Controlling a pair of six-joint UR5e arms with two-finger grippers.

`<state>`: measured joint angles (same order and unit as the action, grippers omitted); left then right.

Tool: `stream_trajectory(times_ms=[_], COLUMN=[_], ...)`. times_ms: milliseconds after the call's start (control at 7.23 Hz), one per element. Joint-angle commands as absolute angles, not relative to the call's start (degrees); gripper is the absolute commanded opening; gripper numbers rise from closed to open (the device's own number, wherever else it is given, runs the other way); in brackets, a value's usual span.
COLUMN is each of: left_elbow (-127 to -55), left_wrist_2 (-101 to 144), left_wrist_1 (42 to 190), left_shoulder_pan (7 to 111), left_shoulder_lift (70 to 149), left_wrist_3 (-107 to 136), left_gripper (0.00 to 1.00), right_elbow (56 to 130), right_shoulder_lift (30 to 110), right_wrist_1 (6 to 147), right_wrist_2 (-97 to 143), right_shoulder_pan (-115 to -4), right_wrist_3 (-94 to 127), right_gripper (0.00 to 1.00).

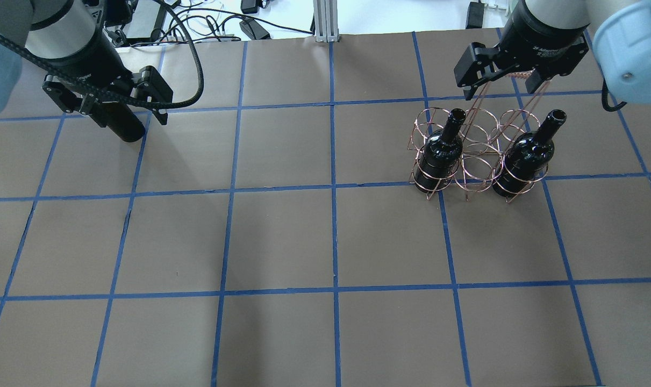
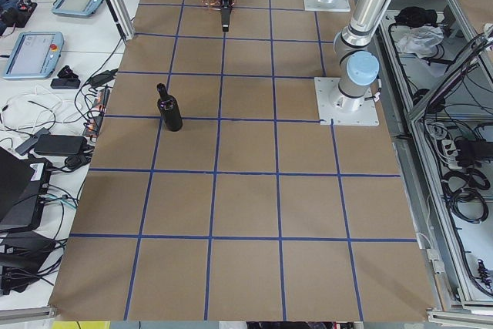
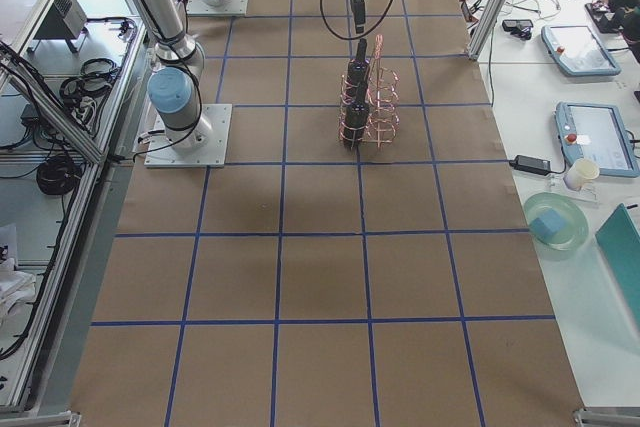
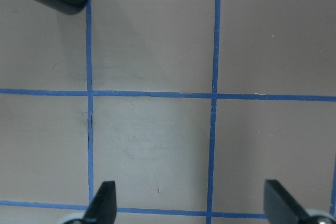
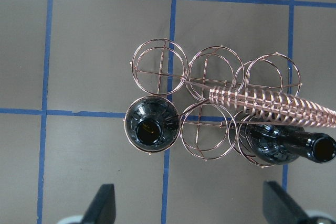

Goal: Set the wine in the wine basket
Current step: 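Lower the left gripper over the neck of the standing dark bottle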

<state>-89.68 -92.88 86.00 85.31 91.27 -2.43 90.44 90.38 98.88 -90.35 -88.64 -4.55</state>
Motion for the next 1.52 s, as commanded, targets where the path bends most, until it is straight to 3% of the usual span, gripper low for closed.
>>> stream_trajectory(times_ms=[0, 553, 1384], left_elbow=[-89.47, -86.94, -73.49], left_wrist_2=[-92.46, -92.28, -88.86], left_wrist_1=[84.04, 74.47, 74.01], left_shoulder_pan=[82.28, 71.65, 67.85], left_shoulder_lift=[92.72, 98.16, 112.30], left_wrist_3=[-5.07, -19.64, -29.71], left_gripper=[1.00, 1.00, 1.00], right_elbow=[90.44, 90.44, 90.44], right_shoulder_lift=[90.44, 90.35, 90.44], right_wrist_1=[98.88, 98.88, 98.79], right_wrist_2=[-90.35, -90.35, -90.35], right_shoulder_pan=[-88.68, -88.68, -88.68], right_wrist_3=[-4.48, -4.48, -4.48], right_gripper=[1.00, 1.00, 1.00])
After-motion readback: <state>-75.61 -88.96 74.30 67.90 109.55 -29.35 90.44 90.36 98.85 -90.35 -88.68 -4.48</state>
